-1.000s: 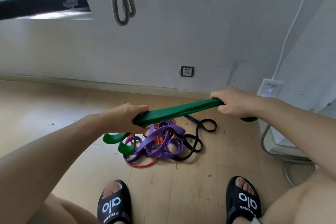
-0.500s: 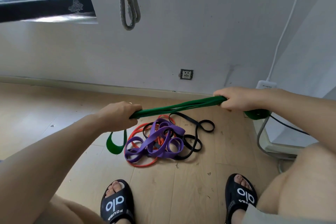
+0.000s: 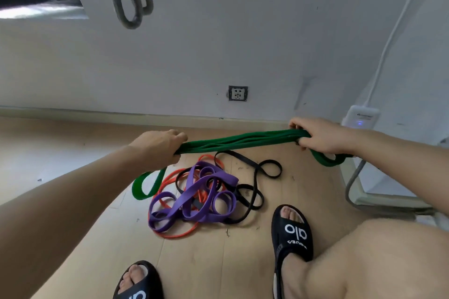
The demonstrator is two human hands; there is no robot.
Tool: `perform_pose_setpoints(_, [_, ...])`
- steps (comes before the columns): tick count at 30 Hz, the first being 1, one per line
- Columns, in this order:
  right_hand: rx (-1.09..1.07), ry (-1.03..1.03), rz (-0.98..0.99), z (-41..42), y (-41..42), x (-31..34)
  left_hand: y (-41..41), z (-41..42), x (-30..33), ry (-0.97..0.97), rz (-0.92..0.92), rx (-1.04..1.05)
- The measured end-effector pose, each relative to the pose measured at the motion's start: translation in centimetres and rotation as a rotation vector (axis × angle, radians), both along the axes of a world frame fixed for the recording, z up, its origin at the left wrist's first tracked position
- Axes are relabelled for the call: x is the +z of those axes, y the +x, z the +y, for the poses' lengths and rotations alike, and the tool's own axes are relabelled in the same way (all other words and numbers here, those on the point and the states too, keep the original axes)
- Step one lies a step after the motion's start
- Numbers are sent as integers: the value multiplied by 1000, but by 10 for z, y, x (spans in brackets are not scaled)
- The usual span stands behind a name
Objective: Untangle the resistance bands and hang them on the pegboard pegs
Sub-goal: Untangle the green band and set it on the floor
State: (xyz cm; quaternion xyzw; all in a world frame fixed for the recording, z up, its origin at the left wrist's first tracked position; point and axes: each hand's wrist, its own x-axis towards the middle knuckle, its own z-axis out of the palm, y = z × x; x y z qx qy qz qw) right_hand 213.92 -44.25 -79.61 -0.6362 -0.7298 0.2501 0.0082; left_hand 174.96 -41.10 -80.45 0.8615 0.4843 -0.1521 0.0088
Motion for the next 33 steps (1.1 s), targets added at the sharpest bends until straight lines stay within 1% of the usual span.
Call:
perform_pose_setpoints(4, [-47, 70, -32, 47, 25, -59, 34, 58, -39, 125, 63, -50])
perform_pose_setpoints(7, [-140, 88, -29, 82, 39, -115, 59, 112, -81, 171, 134, -56])
perform_pose_setpoints(11, [-201, 54, -59, 128, 59, -188, 92, 177, -144, 117, 161, -1])
perform_pose_setpoints(15, [-271, 46, -156, 163, 79, -248, 118, 217, -209, 135, 208, -51])
perform_pose_setpoints(18, [-309, -2, -202, 175, 87, -285, 132, 232, -247, 97, 244, -68])
perform_pose_setpoints(20, [-294, -14, -251, 179, 92, -300, 136, 238, -265, 70, 216, -34])
perform_pose_setpoints(22, [-263, 17, -300, 180, 98, -309, 140, 243, -277, 53, 187, 15])
perform_pose_setpoints(26, [-219, 33, -371, 177, 105, -319, 154, 247, -286, 7, 156, 51])
perform_pose_setpoints(30, [-232, 49, -363, 174, 105, -324, 142, 239, -294, -74, 15, 123])
perform_pose_setpoints(33, [-232, 57, -359, 170, 110, -324, 132, 239, -300, -160, -15, 127])
